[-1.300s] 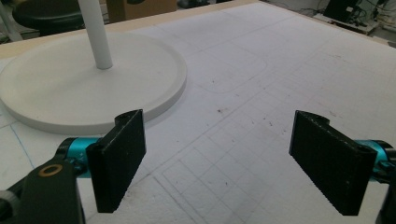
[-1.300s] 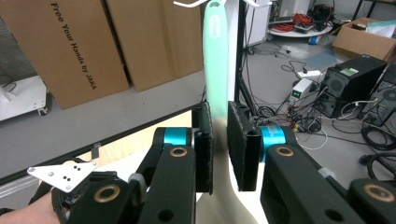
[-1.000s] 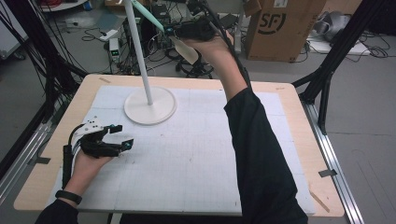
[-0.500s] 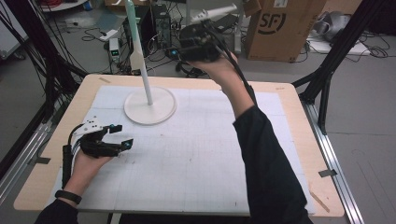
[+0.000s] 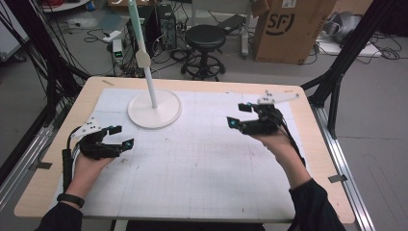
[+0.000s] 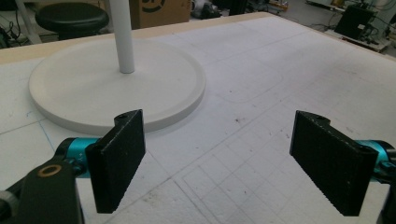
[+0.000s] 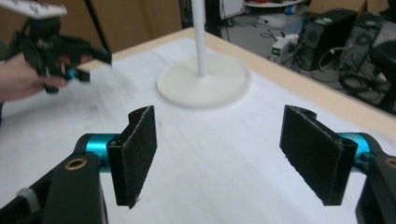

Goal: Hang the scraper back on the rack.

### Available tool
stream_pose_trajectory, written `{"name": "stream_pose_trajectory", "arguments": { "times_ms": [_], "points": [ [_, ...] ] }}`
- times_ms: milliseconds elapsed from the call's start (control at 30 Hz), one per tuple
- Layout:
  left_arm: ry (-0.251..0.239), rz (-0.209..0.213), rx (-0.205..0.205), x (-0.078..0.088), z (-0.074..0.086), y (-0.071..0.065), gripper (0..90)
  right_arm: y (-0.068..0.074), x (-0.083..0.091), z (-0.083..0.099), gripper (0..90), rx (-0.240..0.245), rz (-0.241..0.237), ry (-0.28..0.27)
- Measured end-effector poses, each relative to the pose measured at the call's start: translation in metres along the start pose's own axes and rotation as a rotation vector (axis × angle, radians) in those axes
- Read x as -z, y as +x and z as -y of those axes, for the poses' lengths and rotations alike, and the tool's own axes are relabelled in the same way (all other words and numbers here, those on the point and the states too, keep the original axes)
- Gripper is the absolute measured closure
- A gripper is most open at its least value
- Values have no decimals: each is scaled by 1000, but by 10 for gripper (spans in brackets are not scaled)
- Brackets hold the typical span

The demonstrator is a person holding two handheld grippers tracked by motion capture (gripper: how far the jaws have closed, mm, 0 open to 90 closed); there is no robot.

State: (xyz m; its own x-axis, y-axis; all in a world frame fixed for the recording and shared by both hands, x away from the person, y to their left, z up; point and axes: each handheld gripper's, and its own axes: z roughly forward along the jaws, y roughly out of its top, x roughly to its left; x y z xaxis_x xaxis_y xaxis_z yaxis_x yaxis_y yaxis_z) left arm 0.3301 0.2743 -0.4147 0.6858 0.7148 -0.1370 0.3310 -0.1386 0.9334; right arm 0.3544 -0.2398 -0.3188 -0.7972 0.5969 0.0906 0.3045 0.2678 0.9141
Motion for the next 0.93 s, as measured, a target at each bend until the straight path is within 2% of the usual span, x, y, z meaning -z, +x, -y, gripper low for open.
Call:
{"name": "stream_pose_trajectory", "arguments": {
  "times_ms": [133, 200, 367, 433, 633, 933],
  "points": [
    [6, -1, -8, 1, -1, -4, 190, -4, 22, 42, 253, -34, 56, 8],
    [9, -3, -10, 1, -1, -5, 190, -7, 29, 61, 239, -68, 80, 3],
    [18, -4, -11, 0, -1, -6, 191, -16, 38, 95, 224, -134, 135, 16],
    [26, -3, -15, 0, -1, -7, 191, -19, 41, 102, 221, -141, 158, 18],
    [28, -2, -18, 0, -1, -6, 191, -22, 42, 112, 220, -162, 161, 41],
    [34, -7, -22, 3, 0, -5, 190, -22, 35, 116, 214, -142, 175, 74]
  ]
}}
